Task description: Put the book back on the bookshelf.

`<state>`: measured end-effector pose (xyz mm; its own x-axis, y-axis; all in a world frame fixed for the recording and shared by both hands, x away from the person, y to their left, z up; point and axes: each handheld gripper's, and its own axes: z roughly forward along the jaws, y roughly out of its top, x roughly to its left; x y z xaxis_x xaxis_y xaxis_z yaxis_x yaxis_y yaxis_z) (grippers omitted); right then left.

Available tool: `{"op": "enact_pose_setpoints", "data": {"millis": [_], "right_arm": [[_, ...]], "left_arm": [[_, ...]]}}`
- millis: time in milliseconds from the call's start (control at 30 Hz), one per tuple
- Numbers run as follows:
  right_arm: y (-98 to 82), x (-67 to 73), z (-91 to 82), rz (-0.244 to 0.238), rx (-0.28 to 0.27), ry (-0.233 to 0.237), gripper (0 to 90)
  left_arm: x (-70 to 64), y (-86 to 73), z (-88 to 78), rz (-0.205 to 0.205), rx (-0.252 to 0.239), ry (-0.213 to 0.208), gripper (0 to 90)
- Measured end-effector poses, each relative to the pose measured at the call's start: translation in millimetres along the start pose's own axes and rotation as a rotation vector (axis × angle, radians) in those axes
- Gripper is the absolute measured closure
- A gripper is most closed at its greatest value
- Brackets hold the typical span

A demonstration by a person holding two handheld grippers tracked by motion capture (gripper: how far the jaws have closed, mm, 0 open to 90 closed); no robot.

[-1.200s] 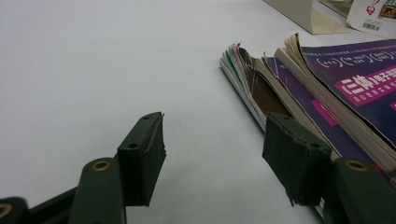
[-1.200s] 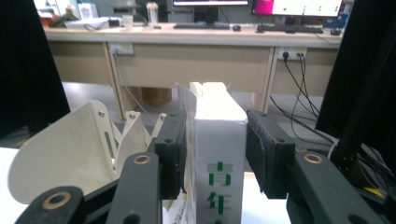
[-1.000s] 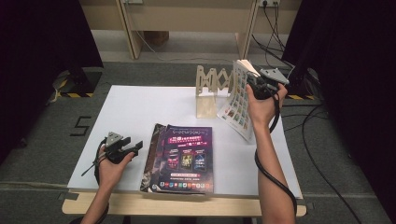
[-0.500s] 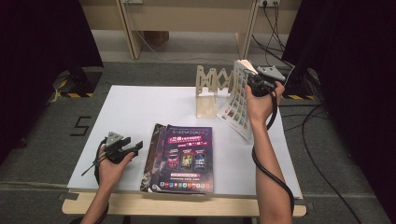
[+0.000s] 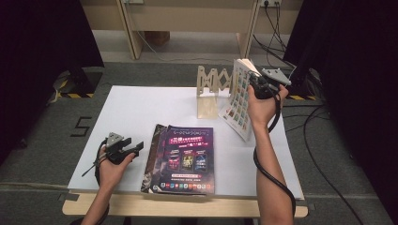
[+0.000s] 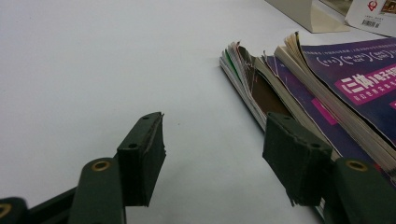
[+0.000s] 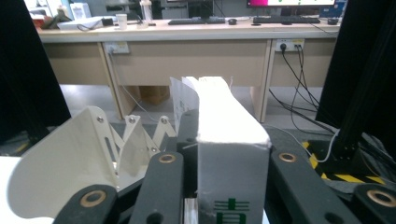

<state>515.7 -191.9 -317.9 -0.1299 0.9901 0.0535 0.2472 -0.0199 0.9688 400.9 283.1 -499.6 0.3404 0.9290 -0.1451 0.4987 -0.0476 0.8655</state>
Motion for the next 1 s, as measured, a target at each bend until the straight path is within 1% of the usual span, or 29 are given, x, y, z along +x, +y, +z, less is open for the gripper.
{"op": "enact_pose_setpoints", "data": {"millis": [133,200,300,400,433,500,533,633,767,833,933,1000], "right_arm": [[2.8,1.3,-6.3,0.022,-0.021,0.016,74.7],[4.4,3.0,-9.1,0.019,-0.034,0.017,74.7],[6.5,5.9,-12.3,0.018,-0.068,0.017,74.8],[9.5,7.7,-13.2,0.026,-0.089,0.019,74.8],[10.4,8.4,-12.6,0.024,-0.094,0.017,74.8],[11.2,10.6,-11.5,0.025,-0.102,0.000,74.8],[11.3,10.0,-10.3,0.015,-0.107,-0.007,74.8],[10.2,9.0,-6.0,0.037,-0.114,-0.015,74.8],[10.8,7.6,-1.7,0.036,-0.127,-0.029,74.8],[12.8,8.5,-1.0,0.044,-0.133,-0.033,74.8],[15.5,8.5,0.3,0.032,-0.153,-0.045,74.8],[15.9,8.9,1.8,0.037,-0.164,-0.046,74.8]], "left_arm": [[0.0,-0.1,0.0,0.000,-0.003,0.000,37.9],[0.1,-0.1,-0.2,-0.001,-0.004,0.000,37.9],[0.0,-0.1,-0.1,-0.001,-0.003,0.000,37.8],[0.0,-0.2,-0.1,0.001,-0.004,-0.002,37.8],[0.0,-0.2,-0.1,-0.001,-0.007,-0.002,37.8],[0.1,-0.2,-0.2,-0.005,-0.005,-0.001,37.8],[0.2,-0.2,-0.1,-0.006,-0.005,-0.001,37.8],[0.4,-0.2,-0.4,-0.003,-0.004,-0.002,37.7],[0.6,-0.2,-0.1,-0.009,-0.007,-0.003,37.7],[0.7,-0.2,-0.1,-0.008,-0.005,-0.003,37.7],[0.4,-0.1,-0.2,-0.006,-0.004,-0.001,37.7],[0.3,-0.1,-0.3,-0.003,-0.004,-0.001,37.7]]}}
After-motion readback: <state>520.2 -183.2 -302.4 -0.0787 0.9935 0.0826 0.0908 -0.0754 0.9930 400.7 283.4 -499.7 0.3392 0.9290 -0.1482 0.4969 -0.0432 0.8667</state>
